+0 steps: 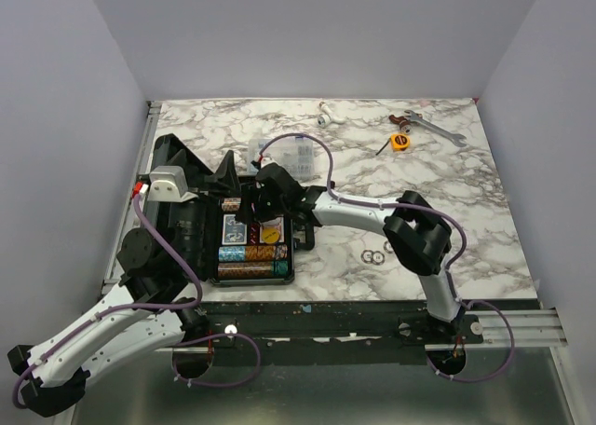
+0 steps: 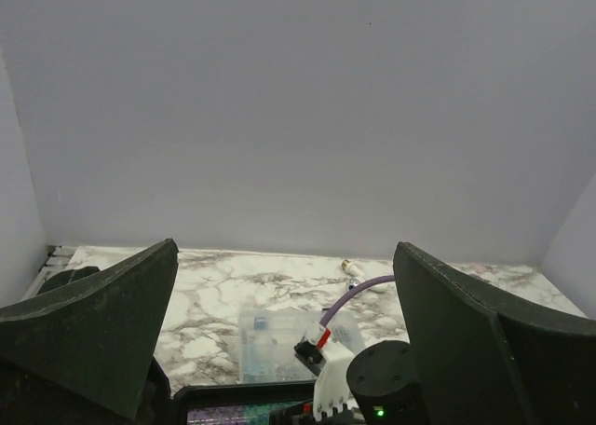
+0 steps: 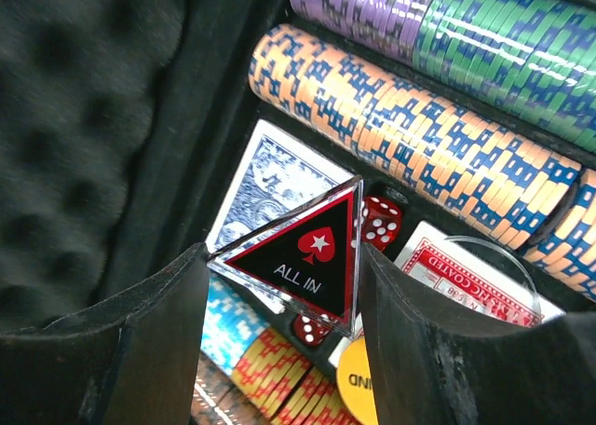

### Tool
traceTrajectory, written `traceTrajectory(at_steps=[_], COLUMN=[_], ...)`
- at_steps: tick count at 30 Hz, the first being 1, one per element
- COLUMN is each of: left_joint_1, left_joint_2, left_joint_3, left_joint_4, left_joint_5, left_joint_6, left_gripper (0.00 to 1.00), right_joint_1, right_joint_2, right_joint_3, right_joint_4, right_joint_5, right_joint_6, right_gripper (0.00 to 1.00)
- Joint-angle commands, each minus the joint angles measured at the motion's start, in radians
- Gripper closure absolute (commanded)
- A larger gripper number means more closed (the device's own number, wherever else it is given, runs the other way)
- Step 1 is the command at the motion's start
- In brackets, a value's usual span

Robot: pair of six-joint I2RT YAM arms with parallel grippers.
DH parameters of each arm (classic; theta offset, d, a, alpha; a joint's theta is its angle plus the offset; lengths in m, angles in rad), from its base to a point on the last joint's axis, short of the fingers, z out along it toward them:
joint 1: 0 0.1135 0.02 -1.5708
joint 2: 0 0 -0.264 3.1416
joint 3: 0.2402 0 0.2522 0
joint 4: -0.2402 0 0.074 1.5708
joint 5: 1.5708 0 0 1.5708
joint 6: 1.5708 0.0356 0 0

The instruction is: Pack up texas hold em set

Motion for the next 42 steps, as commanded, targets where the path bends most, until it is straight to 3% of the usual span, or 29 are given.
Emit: traceTrajectory(at_steps=[1,7,21,42], left_joint_1=[0.007,0.007,0.007,0.007], left_joint_2=[-0.002,0.006,0.012,0.018], left_joint_3=[-0.004,-0.006,0.004,0.017], left_joint_4=[0.025,0.025,0.000,-0.033], left_joint_5=[-0.020,-0.016,0.003,0.021], left_joint_6=[0.010,0.010,-0.014,-0.045], left_gripper=[0.02,0.02,0.02,0.02], right_joint_1=[0.013,0.028,0.035,0.069], right_joint_2=[0.058,0.097,0.083,0.189], right_joint_3=[0.040,0.101,0.104,0.217], right_joint_4=[0.036,0.002,-0.083,-0.195], right_joint_5=[-0.088,-0.097,-0.002,0.093], right_joint_6=[-0.137,-0.048,0.440,0.487], right_gripper=[0.72,0.72,0.72,0.57])
